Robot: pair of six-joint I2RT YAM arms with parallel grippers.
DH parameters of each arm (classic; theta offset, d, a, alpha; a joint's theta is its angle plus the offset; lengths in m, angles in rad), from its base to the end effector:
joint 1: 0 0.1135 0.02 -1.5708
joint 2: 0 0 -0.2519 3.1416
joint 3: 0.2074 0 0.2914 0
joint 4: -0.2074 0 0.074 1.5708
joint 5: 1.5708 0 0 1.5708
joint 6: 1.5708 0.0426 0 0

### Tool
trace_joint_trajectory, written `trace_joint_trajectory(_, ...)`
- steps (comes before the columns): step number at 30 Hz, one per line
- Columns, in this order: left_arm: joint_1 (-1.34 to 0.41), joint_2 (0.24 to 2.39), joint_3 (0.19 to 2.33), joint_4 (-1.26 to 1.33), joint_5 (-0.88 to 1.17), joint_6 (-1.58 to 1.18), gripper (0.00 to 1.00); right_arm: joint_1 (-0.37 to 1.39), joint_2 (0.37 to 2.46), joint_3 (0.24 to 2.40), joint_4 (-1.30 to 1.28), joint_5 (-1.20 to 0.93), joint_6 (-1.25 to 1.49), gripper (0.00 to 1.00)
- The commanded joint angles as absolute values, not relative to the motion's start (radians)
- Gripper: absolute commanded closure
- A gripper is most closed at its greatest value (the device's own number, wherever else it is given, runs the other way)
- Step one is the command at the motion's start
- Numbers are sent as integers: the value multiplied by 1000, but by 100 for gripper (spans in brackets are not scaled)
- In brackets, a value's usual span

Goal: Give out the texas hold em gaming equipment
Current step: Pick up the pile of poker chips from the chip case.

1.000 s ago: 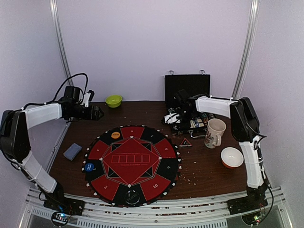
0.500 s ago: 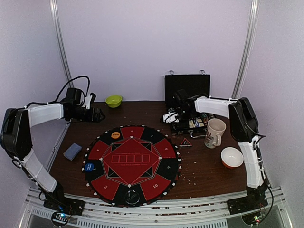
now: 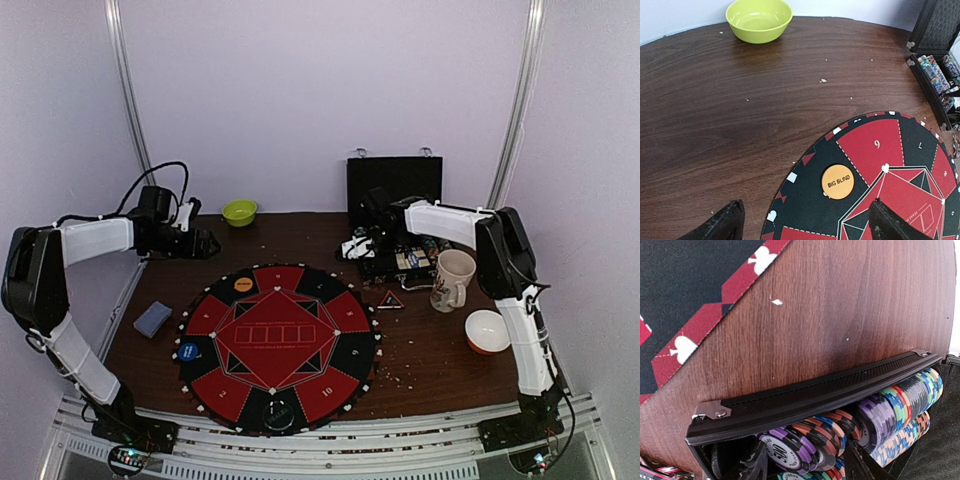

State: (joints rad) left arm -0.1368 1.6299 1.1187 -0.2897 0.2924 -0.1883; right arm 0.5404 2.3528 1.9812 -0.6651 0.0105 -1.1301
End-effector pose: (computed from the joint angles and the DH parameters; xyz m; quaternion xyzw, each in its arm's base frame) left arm 0.3875 -0.0657 0.1954 0.0311 0.9180 -0.1934 0.3448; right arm 0.4670 0.2797 0.1442 -0.7142 0.6482 -0.0815 0.2510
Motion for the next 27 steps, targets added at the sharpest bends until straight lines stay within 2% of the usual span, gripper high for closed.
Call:
trace_joint_trajectory(1,-127,1636,1143,-277,306,-186,12,562,2342,1910,-814,22,-1115,48)
trace_joint_trajectory(6,-127,1637,1143,-277,310,-188,12,576,2274,1822,-732,32,-1121,50)
trace_joint_trajectory(14,-124,1641,1143,-279,319,-188,12,578,2293,1847,-720,28,-1129,52)
trace_joint_trajectory(20,-126,1647,1143,-279,324,-188,12,582,2279,1859,-682,13,-1108,40)
trace_joint_trajectory(27,-126,1652,1146,-286,336,-187,12,570,2289,1862,-590,21,-1135,38)
